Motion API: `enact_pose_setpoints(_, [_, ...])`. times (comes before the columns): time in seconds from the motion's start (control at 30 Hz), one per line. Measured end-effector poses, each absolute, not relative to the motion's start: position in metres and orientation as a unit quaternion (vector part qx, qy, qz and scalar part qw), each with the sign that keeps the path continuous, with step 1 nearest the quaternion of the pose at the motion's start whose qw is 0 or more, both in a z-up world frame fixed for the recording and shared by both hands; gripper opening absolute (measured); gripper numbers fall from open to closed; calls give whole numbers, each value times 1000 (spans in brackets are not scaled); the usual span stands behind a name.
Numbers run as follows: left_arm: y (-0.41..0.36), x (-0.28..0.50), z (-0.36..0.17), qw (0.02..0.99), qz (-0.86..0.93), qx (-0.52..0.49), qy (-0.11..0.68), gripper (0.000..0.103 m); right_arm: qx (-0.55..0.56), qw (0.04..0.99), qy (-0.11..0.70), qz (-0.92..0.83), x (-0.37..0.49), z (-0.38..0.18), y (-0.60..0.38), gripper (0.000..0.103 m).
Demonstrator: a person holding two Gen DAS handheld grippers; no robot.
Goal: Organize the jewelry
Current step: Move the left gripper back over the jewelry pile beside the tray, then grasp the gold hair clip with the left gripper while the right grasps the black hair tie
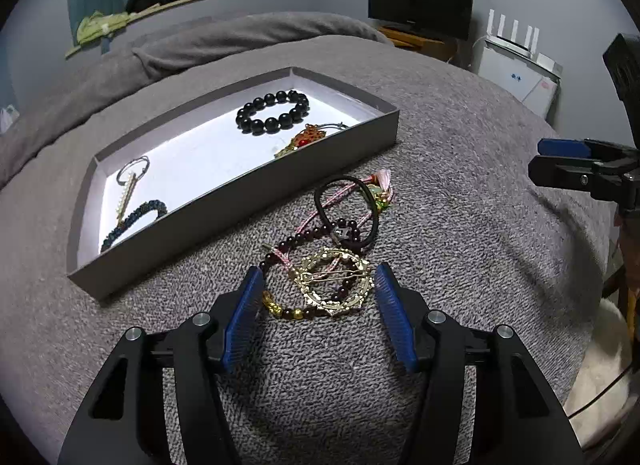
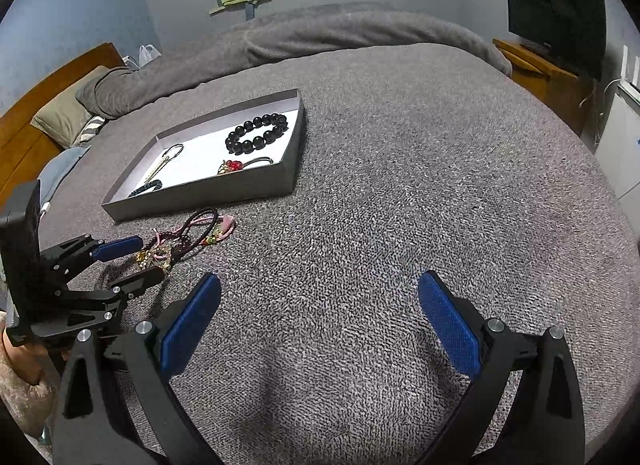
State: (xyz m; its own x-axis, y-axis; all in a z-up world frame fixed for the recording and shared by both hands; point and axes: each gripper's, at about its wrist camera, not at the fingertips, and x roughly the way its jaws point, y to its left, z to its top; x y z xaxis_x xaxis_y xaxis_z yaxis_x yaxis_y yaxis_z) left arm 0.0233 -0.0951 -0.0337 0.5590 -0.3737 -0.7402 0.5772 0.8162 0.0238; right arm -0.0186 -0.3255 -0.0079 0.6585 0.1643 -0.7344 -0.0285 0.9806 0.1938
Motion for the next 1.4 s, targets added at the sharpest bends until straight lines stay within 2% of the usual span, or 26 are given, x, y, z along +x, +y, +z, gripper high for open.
enact_pose_setpoints(0.3, [-105,15,-28,872,-287,152,367,59,77,907,410,59,-19,-6,-319,97])
enact_pose_setpoints(0.37, [-107,19,-33,866,-289,150,379,49,78,907,410,60,-19,-6,-317,97])
enact_pose_setpoints(0.4, [-107,21,-36,863,-289,148,386,41,76,907,409,61,-20,-5,-317,97])
enact_pose_setpoints(0.9, [-75,13,-14,878,-280,118,369,41,74,900,421,80,-15,-13,-299,97])
enact_pose_setpoints(1.4, [17,27,-20,899,-186,63,392,41,45,904,407,119,13,-13,-231,95])
